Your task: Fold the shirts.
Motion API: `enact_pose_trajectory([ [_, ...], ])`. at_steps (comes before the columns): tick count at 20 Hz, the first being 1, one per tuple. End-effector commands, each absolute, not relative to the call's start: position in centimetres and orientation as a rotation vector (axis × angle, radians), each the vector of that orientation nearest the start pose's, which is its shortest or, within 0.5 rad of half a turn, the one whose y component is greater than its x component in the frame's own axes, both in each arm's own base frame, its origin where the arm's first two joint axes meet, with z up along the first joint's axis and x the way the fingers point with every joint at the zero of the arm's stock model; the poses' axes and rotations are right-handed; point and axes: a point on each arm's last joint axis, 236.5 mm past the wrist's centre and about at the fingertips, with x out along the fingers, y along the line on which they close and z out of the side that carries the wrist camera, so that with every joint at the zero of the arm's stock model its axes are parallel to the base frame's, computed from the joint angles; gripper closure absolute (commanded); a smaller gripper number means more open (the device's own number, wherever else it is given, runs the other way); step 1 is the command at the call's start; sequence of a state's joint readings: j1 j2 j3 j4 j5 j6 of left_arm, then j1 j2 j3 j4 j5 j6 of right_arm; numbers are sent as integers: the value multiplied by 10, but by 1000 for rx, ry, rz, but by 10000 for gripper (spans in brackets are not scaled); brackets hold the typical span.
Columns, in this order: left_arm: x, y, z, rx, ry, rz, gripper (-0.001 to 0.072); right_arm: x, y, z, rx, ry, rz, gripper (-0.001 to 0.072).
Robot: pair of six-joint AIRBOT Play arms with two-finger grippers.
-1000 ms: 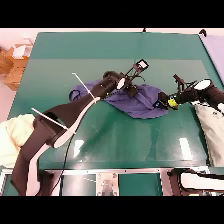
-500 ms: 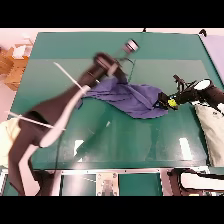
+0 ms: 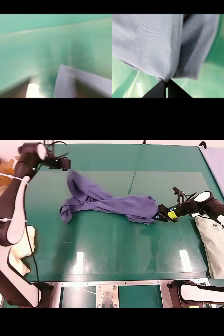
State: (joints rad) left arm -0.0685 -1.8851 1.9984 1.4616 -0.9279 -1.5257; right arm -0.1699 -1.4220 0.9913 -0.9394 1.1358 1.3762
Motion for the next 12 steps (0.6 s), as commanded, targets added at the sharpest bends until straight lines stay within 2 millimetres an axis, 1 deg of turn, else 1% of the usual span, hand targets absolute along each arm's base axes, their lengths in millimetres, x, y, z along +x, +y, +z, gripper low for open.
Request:
enact_pose_trajectory([
  [1,606,-62,61,-242,906,-193,-13,357,72,-55,632,1432,269,696],
  [2,591,-56,58,-237,982,-198,-13,356,72,-55,633,1436,271,696],
  [4,546,-38,43,-254,1187,-209,-13,354,75,-55,633,1444,280,696],
  [6,484,-33,20,-310,1461,-242,-13,354,76,-55,625,1442,286,696],
  [7,447,-31,7,-338,1623,-242,-9,354,77,-55,620,1442,290,696],
  [8,422,-34,0,-384,1734,-234,-2,354,77,-55,615,1440,295,696],
  [9,400,-38,-6,-404,1811,-236,-3,354,77,-55,613,1439,297,696],
  [10,382,-41,-10,-406,1854,-239,-4,354,78,-55,611,1440,300,696],
  [12,347,-45,-9,-411,1893,-247,-5,354,77,-55,602,1437,307,696],
])
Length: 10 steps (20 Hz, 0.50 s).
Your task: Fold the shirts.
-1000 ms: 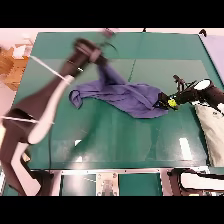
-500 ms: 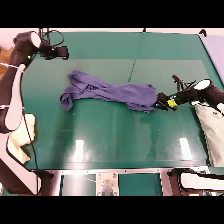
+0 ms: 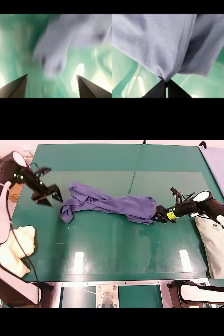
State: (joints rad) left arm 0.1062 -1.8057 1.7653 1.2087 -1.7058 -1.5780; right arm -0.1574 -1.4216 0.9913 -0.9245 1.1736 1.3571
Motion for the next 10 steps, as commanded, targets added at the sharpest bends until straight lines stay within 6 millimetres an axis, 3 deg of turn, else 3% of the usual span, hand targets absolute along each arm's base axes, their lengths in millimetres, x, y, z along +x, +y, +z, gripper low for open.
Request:
enact_pose_trajectory([
  [1,330,-43,-5,-420,1888,-245,-5,354,77,-55,596,1435,312,696],
  [4,291,-35,13,-449,1779,-209,-6,355,77,-55,589,1429,316,696],
  [6,278,-25,13,-425,1621,-118,-6,356,81,-53,597,1422,327,696],
  [8,296,-26,4,-605,1386,51,-6,357,85,-52,604,1420,336,696],
  [10,327,-49,-7,-854,1178,42,-7,359,88,-52,585,1409,344,697],
])
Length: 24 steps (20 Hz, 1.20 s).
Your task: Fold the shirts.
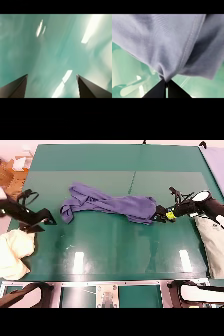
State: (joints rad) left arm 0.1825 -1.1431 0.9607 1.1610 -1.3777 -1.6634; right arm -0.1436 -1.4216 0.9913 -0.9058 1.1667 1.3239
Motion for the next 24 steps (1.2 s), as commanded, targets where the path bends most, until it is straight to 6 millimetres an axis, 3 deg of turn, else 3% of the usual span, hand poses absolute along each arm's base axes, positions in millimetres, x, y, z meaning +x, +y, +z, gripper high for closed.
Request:
enact_pose_trajectory([
  [1,339,-60,-18,-973,1109,36,-6,359,90,-52,578,1406,349,696],
  [3,351,-70,-48,-1149,1042,82,-6,360,93,-52,577,1401,354,696],
  [6,366,-68,-77,-1195,1010,130,-6,362,94,-52,576,1396,355,696],
  [9,379,-44,-83,-1162,929,209,-5,362,94,-52,571,1395,358,696],
  [12,383,-34,-88,-1153,903,245,-2,362,94,-52,567,1393,361,696],
  [14,379,-43,-100,-1202,949,246,330,363,94,-52,566,1389,359,697],
  [18,378,-77,-85,-1242,1014,82,345,364,94,-52,566,1386,357,696],
  [22,384,-87,-71,-1261,1016,24,369,363,94,-52,567,1387,357,696],
  [23,384,-89,-69,-1272,1017,16,594,363,94,-52,567,1387,357,696],
  [24,385,-91,-67,-1264,1010,-5,688,363,94,-52,567,1387,357,696],
])
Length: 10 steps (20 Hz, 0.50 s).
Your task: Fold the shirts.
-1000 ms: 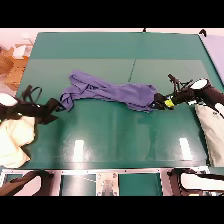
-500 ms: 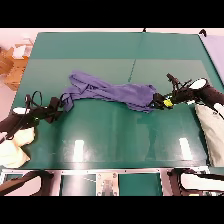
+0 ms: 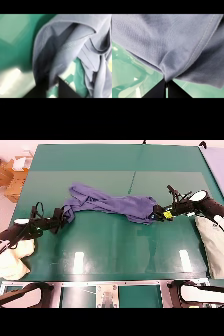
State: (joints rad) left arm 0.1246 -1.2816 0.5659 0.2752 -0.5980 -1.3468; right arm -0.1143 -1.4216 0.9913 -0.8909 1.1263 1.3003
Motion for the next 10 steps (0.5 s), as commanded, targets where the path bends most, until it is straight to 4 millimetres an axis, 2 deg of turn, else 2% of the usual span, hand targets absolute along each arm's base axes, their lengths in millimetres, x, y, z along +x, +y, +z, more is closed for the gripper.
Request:
enact_pose_trajectory([
  [1,387,-90,-64,-1254,995,-17,689,363,94,-52,567,1387,357,696],
  [4,393,-93,-47,-1234,963,-62,690,364,95,-51,573,1383,359,696],
  [5,398,-98,-32,-1220,951,-117,689,369,94,-46,581,1367,361,697],
  [6,405,-106,-5,-1179,916,-206,689,377,93,-33,596,1337,371,696],
  [7,414,-114,29,-1131,871,-305,689,391,91,-7,622,1279,394,696],
  [8,422,-121,76,-1085,805,-409,689,408,88,31,644,1196,428,696],
  [9,428,-123,126,-1044,726,-493,689,422,83,76,650,1099,466,696],
  [10,430,-120,186,-988,622,-568,689,434,76,134,648,975,506,696],
])
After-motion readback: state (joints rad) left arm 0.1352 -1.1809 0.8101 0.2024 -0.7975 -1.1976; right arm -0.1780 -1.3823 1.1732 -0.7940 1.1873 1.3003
